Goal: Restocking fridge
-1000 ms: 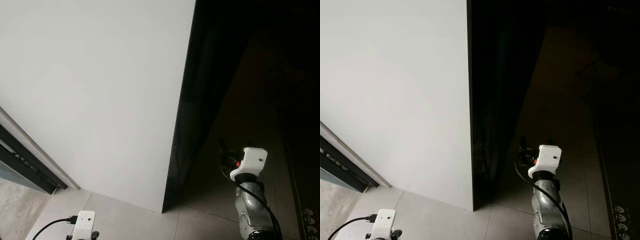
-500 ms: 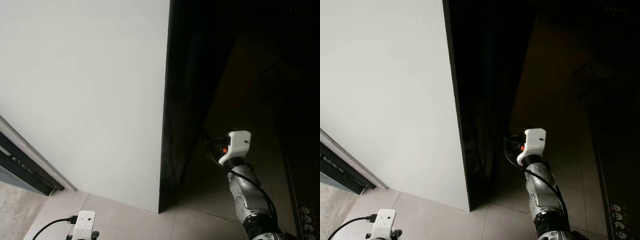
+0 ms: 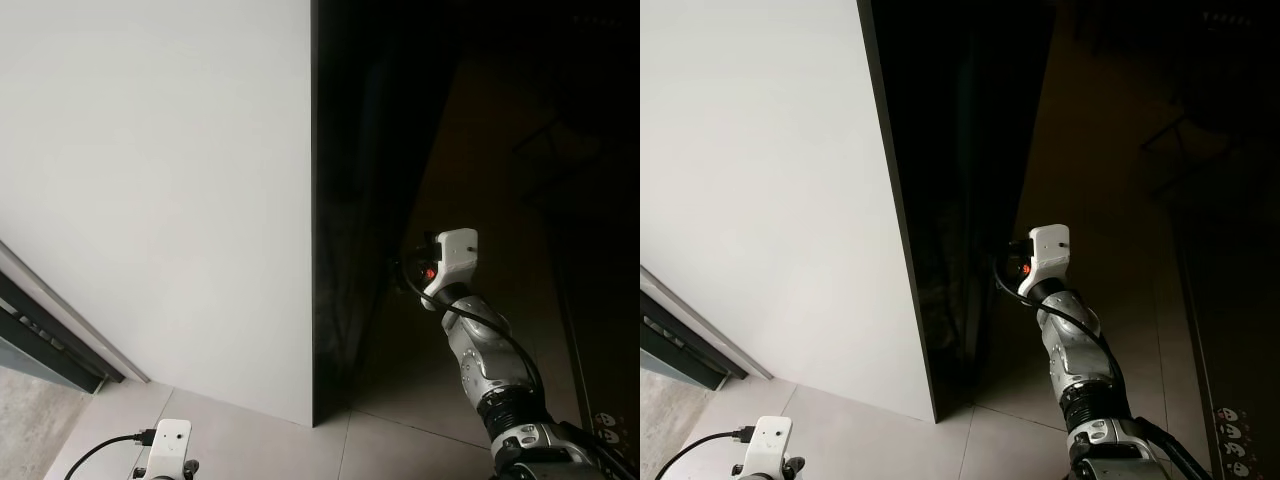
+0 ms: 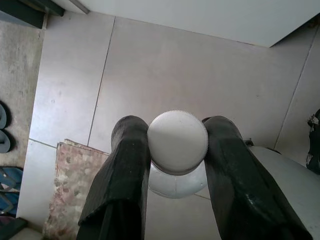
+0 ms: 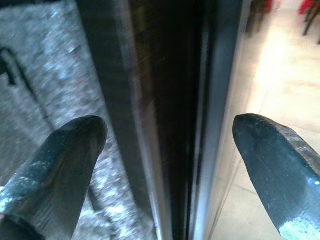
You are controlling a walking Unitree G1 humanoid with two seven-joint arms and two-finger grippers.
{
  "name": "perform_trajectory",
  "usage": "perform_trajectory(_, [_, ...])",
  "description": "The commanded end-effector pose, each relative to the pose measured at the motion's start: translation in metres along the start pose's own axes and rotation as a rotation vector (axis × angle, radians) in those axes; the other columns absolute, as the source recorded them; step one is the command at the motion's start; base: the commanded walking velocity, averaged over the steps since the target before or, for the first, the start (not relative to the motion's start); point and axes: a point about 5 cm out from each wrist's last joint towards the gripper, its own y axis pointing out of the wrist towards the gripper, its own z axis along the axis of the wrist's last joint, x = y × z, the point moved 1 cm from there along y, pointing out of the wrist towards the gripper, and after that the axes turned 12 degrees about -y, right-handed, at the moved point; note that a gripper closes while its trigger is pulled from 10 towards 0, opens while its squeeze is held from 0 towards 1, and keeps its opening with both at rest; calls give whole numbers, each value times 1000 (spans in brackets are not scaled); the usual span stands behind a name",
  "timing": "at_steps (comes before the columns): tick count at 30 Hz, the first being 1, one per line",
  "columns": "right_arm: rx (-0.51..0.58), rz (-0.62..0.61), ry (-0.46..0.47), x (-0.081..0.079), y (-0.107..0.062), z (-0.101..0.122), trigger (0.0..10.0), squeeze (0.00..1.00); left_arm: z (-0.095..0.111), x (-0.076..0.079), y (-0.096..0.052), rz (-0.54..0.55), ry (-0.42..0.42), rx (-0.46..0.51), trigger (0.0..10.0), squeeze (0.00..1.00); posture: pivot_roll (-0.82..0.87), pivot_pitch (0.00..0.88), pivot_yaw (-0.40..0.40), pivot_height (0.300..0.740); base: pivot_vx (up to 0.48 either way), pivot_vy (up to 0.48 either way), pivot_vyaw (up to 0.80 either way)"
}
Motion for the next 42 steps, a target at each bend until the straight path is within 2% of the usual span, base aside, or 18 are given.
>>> perform_trajectory(1, [-29, 35, 0, -1, 3, -2, 10000, 0, -5, -2, -1, 6, 4, -25, 10000, 0, 27, 64, 20, 740, 0, 0, 0])
perform_trajectory(5, [-33, 58, 12, 0, 8, 2, 10000, 0, -5, -2, -1, 7, 3, -24, 10000, 0, 24, 63, 19, 740, 0, 0, 0])
perform_trajectory(8, [-25, 10, -62, 5, 15, 11, 10000, 0, -5, -1, -1, 7, 2, -23, 10000, 0, 28, 61, 15, 740, 0, 0, 0])
perform_trajectory(10, [-10, -39, -57, 9, 19, 18, 10000, 0, -5, -1, -1, 8, -1, -22, 10000, 0, 29, 59, 13, 740, 0, 0, 0])
perform_trajectory(20, [-12, -22, -53, 8, 25, 21, 10000, 0, -6, -1, -1, 7, -6, -22, 10000, 0, 34, 56, 10, 740, 0, 0, 0])
perform_trajectory(25, [-9, -102, -67, 21, 24, 25, 10000, 0, -6, -1, -1, 7, -10, -21, 10000, 0, 32, 55, 8, 740, 0, 0, 0])
perform_trajectory(27, [1, -194, -86, 35, 19, 25, 10000, 0, -6, -1, -1, 7, -8, -22, 10000, 0, 29, 56, 8, 740, 0, 0, 0])
perform_trajectory(32, [-1, -282, -105, 47, 9, 21, 10000, 0, -7, 0, -1, 5, -6, -23, 10000, 0, 25, 57, 7, 740, 0, 0, 0])
perform_trajectory(34, [-7, -341, -142, 54, -2, 14, 10000, 0, -7, 0, -1, 3, -5, -23, 10000, 0, 20, 59, 8, 740, 0, 0, 0])
perform_trajectory(42, [-55, -455, -165, 58, -35, -13, 10000, 0, -8, 2, -1, -5, 10, -28, 10000, 0, 16, 65, 7, 740, 0, 0, 0])
